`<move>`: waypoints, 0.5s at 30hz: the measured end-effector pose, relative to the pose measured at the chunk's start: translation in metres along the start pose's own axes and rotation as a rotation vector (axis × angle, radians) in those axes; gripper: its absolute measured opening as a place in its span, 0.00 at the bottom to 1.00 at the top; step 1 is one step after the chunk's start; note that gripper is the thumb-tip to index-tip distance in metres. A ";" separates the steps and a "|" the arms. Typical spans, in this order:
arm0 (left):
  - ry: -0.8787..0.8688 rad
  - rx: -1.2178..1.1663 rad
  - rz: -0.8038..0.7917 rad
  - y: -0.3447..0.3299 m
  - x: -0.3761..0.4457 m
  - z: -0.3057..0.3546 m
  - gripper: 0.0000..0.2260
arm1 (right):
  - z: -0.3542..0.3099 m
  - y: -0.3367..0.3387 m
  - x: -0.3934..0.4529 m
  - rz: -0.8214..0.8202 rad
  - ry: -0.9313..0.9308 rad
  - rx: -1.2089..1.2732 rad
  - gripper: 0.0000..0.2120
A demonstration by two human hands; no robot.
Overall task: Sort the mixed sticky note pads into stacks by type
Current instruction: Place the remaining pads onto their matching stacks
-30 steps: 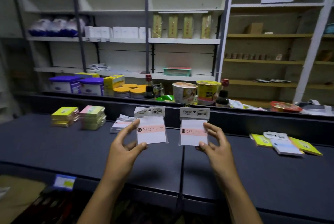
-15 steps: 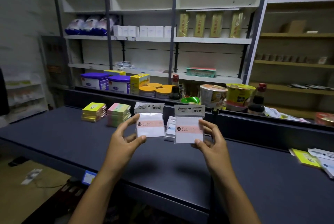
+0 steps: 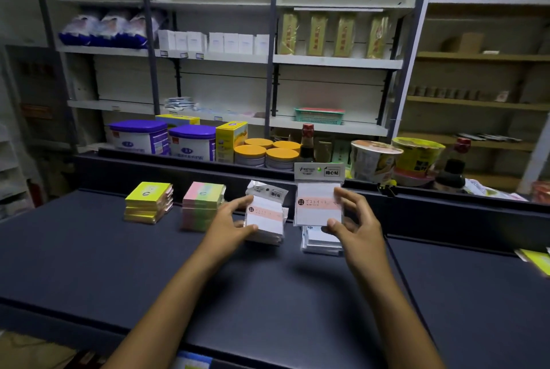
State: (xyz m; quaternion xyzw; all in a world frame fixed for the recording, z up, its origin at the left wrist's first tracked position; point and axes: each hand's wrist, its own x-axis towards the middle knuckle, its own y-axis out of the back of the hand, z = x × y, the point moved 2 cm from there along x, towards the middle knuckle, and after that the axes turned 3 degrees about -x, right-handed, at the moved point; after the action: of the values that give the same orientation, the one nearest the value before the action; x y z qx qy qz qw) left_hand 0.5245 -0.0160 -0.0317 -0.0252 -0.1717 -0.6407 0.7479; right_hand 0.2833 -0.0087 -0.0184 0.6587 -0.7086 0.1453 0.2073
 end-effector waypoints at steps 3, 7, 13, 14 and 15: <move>0.030 0.042 -0.051 0.001 0.020 -0.015 0.27 | 0.001 -0.015 0.012 0.011 0.009 -0.031 0.27; 0.015 0.141 -0.100 0.003 0.041 -0.027 0.27 | 0.003 -0.026 0.027 0.030 -0.006 -0.048 0.26; -0.032 0.325 -0.167 0.007 0.060 -0.036 0.30 | 0.004 -0.037 0.047 0.046 -0.010 -0.059 0.26; -0.043 0.365 -0.177 0.007 0.062 -0.037 0.29 | 0.004 -0.039 0.050 0.048 -0.011 -0.060 0.25; -0.053 0.407 -0.189 0.008 0.063 -0.039 0.28 | 0.005 -0.041 0.053 0.049 -0.013 -0.063 0.25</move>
State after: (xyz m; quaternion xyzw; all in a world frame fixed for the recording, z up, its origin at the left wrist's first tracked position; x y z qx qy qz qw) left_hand 0.5485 -0.0848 -0.0488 0.1255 -0.3185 -0.6594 0.6693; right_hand 0.3211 -0.0612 0.0007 0.6352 -0.7300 0.1239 0.2197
